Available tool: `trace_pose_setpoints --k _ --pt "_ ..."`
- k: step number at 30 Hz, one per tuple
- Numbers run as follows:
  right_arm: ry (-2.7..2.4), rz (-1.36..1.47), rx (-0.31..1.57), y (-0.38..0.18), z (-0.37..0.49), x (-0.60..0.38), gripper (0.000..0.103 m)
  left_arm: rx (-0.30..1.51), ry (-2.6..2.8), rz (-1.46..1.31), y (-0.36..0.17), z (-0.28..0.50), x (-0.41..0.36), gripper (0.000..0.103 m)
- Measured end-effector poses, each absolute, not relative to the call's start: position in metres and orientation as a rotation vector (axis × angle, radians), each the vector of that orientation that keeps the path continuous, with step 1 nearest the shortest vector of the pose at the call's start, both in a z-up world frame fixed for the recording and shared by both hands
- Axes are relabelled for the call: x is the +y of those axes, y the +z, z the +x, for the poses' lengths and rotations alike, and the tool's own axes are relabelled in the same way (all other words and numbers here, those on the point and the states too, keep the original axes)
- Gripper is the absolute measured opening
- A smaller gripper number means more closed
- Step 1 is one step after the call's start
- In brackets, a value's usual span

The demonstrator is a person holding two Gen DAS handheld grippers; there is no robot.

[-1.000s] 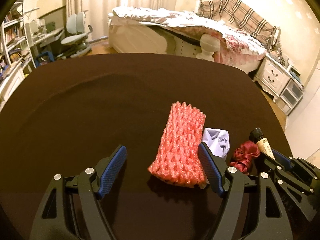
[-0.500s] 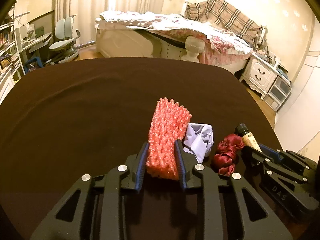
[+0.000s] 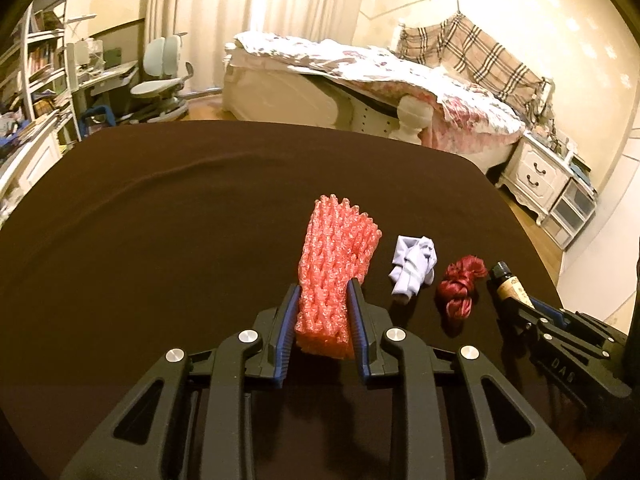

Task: Collect trash
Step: 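Lift the red foam net and tan bottle and carry them toward the bin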

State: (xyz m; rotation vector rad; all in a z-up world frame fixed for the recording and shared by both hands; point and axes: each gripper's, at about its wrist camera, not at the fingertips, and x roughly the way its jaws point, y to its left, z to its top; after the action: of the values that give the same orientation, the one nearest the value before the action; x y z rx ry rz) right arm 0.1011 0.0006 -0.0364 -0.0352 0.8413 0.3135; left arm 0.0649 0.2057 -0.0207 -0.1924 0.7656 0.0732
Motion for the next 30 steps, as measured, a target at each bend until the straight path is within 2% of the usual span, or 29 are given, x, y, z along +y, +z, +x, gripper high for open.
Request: trace_pose_setpoints --k 14,30 --pt "0.313 -0.011 0.794 -0.015 0.061 -0.03 0.024 0.734 0.038 -0.23 -0.013 0.027 0.174 0.026" --pt "0.225 0.057 0.779 -0.019 0.033 -0.096 0.024 0.744 -0.065 -0.142 -0.017 0.017 0.101 0.026"
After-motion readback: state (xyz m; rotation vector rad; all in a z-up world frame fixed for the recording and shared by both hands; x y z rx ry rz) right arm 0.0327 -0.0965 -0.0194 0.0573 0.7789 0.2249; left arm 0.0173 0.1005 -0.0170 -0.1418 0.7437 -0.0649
